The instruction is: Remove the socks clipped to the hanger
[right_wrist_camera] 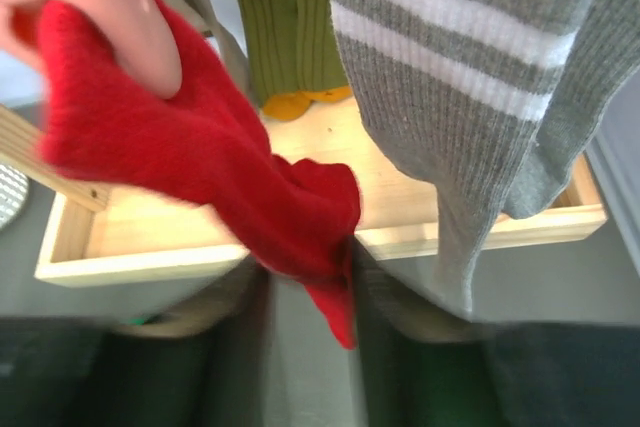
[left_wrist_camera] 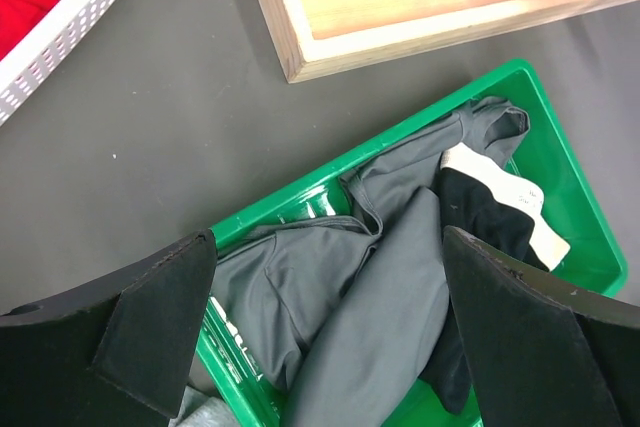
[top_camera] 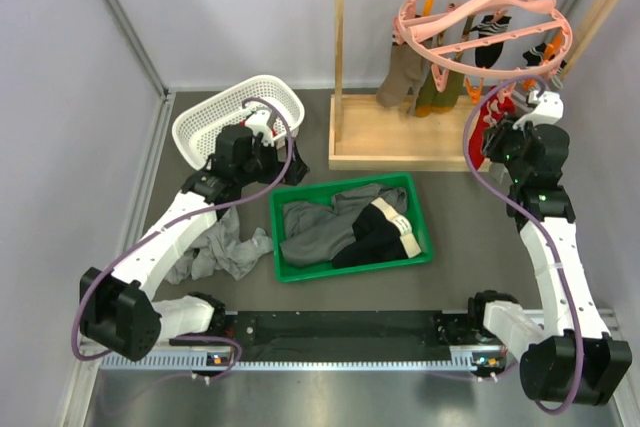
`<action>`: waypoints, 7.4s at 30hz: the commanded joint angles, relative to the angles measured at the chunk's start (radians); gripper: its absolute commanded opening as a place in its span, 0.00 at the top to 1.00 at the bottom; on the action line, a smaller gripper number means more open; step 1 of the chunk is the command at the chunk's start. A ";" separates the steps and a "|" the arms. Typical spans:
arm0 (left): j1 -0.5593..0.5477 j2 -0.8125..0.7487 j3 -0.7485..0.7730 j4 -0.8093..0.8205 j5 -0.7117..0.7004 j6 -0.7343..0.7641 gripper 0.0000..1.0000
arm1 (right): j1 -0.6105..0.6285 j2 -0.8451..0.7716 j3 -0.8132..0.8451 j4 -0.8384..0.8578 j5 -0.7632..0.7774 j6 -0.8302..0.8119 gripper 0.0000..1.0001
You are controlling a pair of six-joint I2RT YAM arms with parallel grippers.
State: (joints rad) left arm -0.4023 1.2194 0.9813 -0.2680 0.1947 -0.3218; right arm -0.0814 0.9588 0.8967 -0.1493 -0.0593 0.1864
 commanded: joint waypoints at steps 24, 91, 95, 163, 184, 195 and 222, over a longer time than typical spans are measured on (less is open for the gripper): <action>-0.404 0.173 0.246 0.386 0.088 -0.031 0.01 | -0.008 -0.141 0.108 -0.069 -0.471 0.356 1.00; -0.546 0.451 0.505 0.409 0.071 -0.008 1.00 | -0.009 0.061 0.547 -0.268 -0.258 0.094 0.35; -0.546 0.448 0.505 0.411 0.077 -0.013 1.00 | -0.009 0.070 0.510 -0.201 -0.287 0.074 0.36; 0.381 0.565 0.507 0.096 -0.087 -0.229 1.00 | -0.008 0.054 0.487 -0.214 -0.281 0.130 0.82; 0.309 0.433 0.477 -0.080 -0.393 -0.165 0.01 | -0.008 -0.109 0.381 -0.216 -0.122 0.124 0.52; 0.189 0.206 0.244 -0.020 -0.262 -0.119 0.01 | -0.075 -0.075 0.360 -0.276 -0.057 0.085 0.52; 0.019 0.058 0.092 0.010 -0.259 0.000 0.01 | -0.439 0.096 0.114 0.224 -0.565 0.065 0.40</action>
State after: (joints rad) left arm -0.3786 1.3071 1.0840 -0.3157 -0.0731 -0.3401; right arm -0.5117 1.0256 1.0138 -0.0311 -0.6033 0.2905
